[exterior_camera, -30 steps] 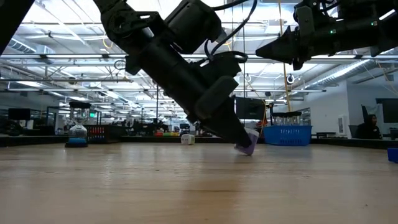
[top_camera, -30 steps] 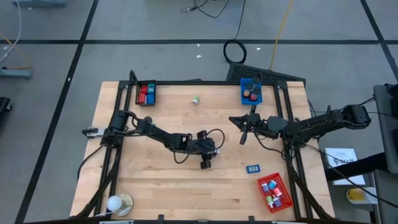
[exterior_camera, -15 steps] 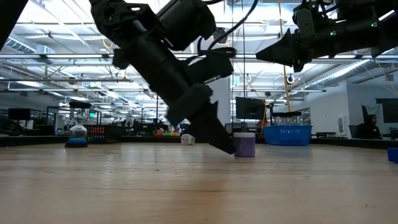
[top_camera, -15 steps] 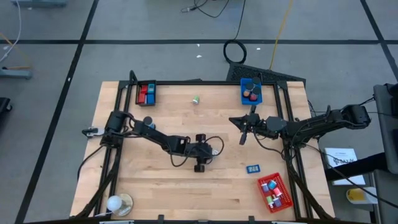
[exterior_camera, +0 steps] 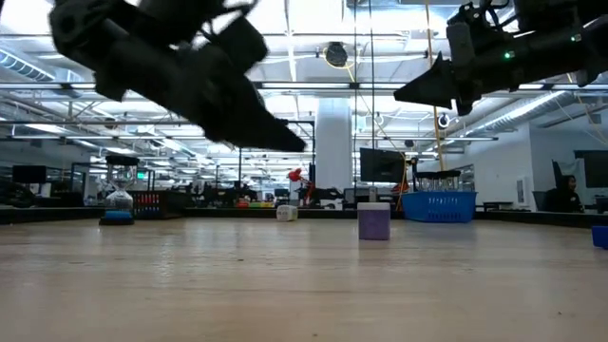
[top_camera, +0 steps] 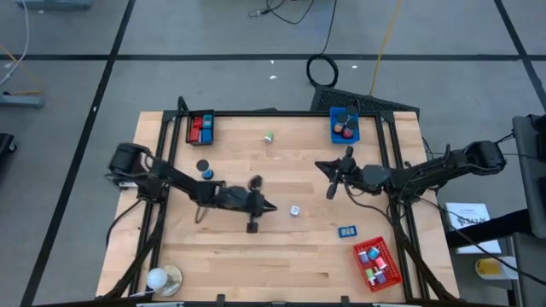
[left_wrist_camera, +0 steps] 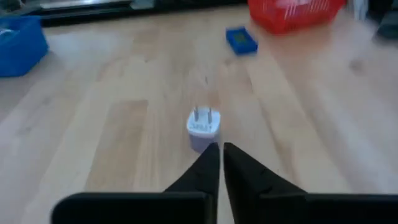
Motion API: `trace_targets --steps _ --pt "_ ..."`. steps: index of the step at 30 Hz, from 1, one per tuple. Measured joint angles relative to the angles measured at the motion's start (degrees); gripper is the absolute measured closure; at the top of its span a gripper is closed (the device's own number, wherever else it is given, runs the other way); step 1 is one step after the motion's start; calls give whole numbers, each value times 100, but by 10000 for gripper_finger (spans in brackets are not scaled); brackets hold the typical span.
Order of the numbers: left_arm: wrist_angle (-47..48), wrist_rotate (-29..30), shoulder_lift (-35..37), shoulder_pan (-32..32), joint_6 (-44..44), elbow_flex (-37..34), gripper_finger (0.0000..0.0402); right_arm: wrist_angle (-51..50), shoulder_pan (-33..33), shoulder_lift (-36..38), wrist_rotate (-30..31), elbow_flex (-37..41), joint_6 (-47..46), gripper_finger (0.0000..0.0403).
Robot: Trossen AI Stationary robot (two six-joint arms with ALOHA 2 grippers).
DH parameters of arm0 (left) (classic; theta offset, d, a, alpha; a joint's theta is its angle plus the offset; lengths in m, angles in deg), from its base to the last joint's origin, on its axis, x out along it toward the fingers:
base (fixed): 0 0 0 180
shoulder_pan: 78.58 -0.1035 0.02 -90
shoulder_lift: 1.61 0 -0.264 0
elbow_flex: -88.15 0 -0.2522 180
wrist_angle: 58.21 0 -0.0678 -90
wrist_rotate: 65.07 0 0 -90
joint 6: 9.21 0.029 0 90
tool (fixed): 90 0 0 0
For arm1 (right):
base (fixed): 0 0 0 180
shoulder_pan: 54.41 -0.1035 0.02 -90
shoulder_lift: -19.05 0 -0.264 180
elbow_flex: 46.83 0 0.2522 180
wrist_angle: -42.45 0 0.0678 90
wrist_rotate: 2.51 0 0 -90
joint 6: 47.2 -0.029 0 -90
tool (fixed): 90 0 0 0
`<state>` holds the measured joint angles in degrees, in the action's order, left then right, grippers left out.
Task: Pick & Place Office items
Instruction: Put the blue charger adapter into the red basket
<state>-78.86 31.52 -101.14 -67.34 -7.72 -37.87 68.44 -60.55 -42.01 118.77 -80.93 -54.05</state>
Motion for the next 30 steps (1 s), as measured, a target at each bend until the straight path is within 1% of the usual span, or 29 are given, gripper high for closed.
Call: trace_targets --steps 3,4,5,8,11,13,17,20,22,24,27,30 --pt "-137 -10 404 -84 -496 -256 397 -191 -37 -175 62 -201 -103 399" --pt "-55 24 539 -109 -597 -328 397 -378 -39 -256 105 -320 -214 399" --pt "-41 62 630 -119 -514 -399 396 -611 -39 -376 181 -501 -375 399" --pt "-553 74 705 -16 -4 -701 396 -1663 -135 -743 353 -1032 -930 399" --pt "-1316 6 701 58 57 -1111 398 -2653 -280 -1282 478 -1682 -1354 399" --pt "-1631 -29 707 58 55 -1353 393 -3272 -344 -1645 490 -2124 -1585 399" --pt "-1999 -46 703 50 17 -1784 382 -4641 -450 -2265 465 -3043 -2205 399" --pt "-1988 -33 703 17 87 -1966 389 -5852 -523 -2636 453 -3725 -2766 399" --pt "-1967 -13 703 -1 98 -2041 396 -6547 -535 -2864 343 -4168 -3116 399" --pt "-1963 -12 703 2 94 -2061 398 -7154 -524 -3066 78 -4563 -3451 396" --pt "-1939 -18 703 4 98 -2069 387 -7642 -522 -3340 -163 -5043 -3753 379" --pt "-1982 -13 703 4 120 -2065 373 -7858 -524 -3559 -407 -5430 -3863 349"
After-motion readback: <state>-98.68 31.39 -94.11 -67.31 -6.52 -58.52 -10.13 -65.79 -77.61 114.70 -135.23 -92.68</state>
